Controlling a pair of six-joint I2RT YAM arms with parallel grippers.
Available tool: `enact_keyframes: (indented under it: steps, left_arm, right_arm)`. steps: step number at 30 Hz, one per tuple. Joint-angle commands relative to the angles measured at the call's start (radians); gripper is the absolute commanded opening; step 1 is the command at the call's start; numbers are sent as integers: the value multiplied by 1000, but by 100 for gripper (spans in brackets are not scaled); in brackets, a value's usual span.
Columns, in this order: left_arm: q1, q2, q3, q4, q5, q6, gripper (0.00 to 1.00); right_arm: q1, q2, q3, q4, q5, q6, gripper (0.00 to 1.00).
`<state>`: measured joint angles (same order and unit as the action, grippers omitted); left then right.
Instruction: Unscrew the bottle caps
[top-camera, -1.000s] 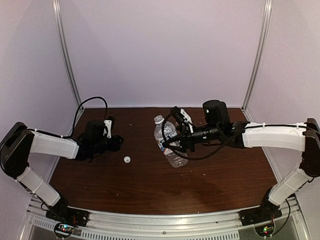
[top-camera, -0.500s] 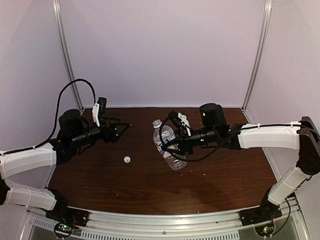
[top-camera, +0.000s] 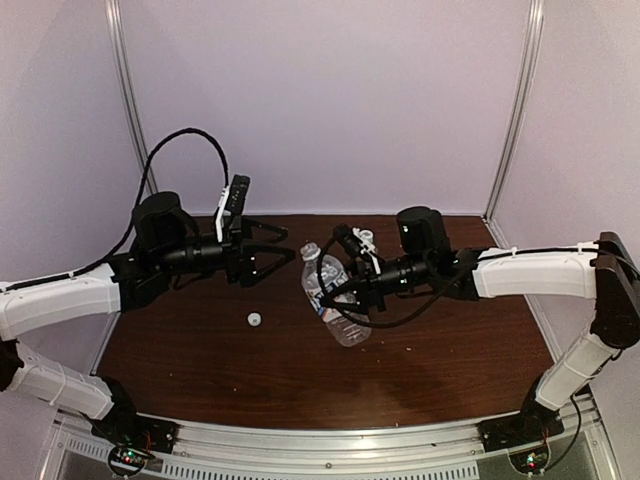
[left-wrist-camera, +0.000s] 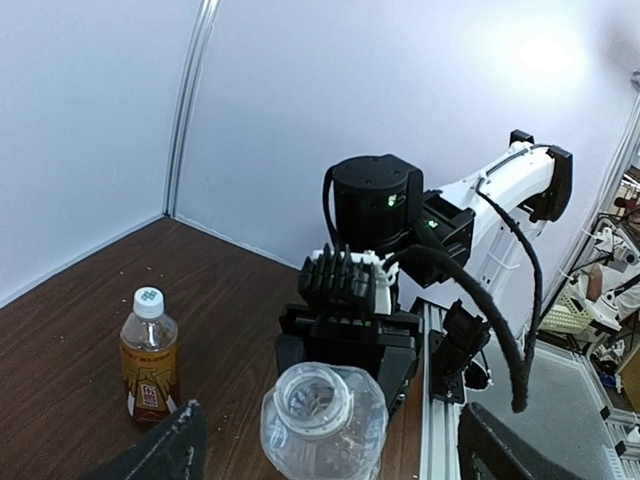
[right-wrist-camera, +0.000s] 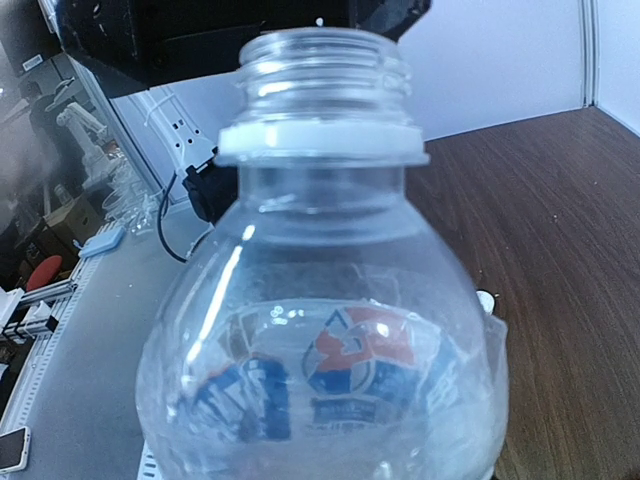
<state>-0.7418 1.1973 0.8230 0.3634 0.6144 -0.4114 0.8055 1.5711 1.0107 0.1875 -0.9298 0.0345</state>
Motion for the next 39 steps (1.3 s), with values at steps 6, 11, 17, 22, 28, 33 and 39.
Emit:
enact_keyframes:
  steps: [6, 11, 17, 22, 28, 33, 39]
  left_arm:
    - [-44, 130, 148, -105, 74, 40, 83]
    - [-64, 173, 178, -137, 103, 48, 73]
    - [-68, 175, 173, -140, 105, 53, 58]
    - [-68, 173, 171, -135, 108, 60, 45]
    - [-68, 174, 170, -124, 117, 61, 31]
    - [-68, 166, 161, -119, 123, 62, 19]
    - [-68, 145, 149, -122, 115, 81, 0]
  right_arm:
    - [32, 6, 41, 27, -56, 10, 46]
    - [35, 9, 49, 13, -54, 2, 46]
    - [34, 13, 51, 5, -50, -7, 46]
    - [35, 17, 49, 0, -49, -15, 46]
    - [35, 17, 48, -9, -46, -22, 46]
    - [35, 8, 46, -12, -30, -21, 52]
    - [35, 6, 46, -16, 4, -15, 67]
